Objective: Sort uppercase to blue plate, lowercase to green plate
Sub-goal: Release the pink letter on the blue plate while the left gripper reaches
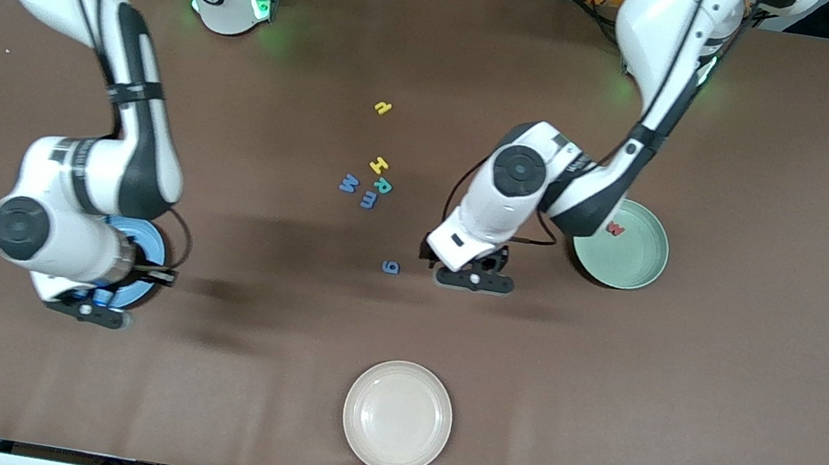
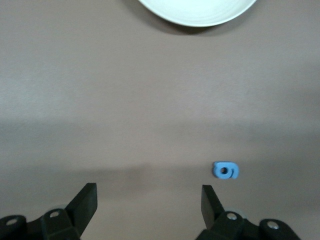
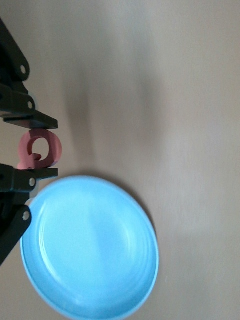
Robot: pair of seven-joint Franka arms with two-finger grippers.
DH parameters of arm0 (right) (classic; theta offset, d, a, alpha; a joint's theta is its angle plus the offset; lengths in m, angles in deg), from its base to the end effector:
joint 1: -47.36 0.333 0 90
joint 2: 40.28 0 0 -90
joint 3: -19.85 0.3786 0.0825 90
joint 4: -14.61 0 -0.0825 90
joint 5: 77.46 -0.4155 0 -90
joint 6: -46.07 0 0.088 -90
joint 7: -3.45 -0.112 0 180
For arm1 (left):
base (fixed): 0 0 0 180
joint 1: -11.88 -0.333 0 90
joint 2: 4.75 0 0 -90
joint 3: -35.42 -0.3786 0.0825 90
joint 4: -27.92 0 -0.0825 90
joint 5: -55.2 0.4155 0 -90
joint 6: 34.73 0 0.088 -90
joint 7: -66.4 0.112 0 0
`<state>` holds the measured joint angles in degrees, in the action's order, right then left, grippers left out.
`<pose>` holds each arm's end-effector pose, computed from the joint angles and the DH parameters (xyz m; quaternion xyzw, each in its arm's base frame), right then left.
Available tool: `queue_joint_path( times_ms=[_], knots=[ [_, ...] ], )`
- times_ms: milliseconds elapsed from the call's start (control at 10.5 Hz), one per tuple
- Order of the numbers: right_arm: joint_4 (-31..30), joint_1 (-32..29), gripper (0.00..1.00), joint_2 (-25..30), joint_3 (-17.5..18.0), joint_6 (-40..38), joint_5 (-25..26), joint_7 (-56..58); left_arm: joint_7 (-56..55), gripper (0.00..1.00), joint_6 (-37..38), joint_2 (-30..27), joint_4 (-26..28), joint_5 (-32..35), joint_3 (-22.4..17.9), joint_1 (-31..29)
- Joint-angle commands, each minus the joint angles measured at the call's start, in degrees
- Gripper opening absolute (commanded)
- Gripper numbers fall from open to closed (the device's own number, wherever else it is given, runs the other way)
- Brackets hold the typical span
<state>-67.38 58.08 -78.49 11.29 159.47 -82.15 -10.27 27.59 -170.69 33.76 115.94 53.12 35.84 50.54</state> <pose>0.7717 0.0584 0.3241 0.9928 -0.1056 -0.0535 0.0179 0.6124 -0.4966 0.3008 0.9964 0.0106 0.0539 0.0640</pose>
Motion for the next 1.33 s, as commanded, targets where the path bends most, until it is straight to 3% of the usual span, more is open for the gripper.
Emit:
queue_joint_path(
  times_ms=[0, 190, 285, 380, 475, 856, 1236],
  knots=[
    [-2.20, -4.38, 0.00, 0.52, 1.35, 0.77, 0.91, 0.61, -1.54, 0.99, 5.86, 7.97, -11.97, 1.30, -5.23, 4.75],
    [-2.29, -7.80, 0.00, -0.62, 1.35, 1.12, 0.73, 3.33, -1.10, 1.00, 6.92, 10.79, -13.83, 1.47, -5.60, 6.86],
    [-2.29, -8.78, 0.15, -1.59, 1.35, 1.65, 0.73, 3.78, -0.22, 1.00, 7.80, 11.94, -14.36, 1.47, -5.87, 8.09],
    [-2.29, -8.78, 0.89, -1.77, 1.35, 1.65, 0.73, 3.70, -0.04, 1.00, 8.68, 12.64, -14.63, 1.56, -6.30, 9.32],
    [-2.29, -8.52, 1.00, -1.78, 1.35, 1.57, 0.73, 3.78, -0.13, 1.00, 9.56, 13.70, -16.72, 1.56, -6.40, 9.68],
    [-1.32, -8.00, 1.00, -1.25, 1.35, 1.65, 1.87, 3.70, -0.91, 1.00, 10.81, 16.60, -23.84, 1.56, -6.40, 10.39],
    [0.35, -6.16, 1.00, -1.07, 1.53, 1.83, 2.75, 4.22, -5.05, 1.00, -0.07, 19.59, -24.13, 1.56, -7.80, 11.71]
  ],
)
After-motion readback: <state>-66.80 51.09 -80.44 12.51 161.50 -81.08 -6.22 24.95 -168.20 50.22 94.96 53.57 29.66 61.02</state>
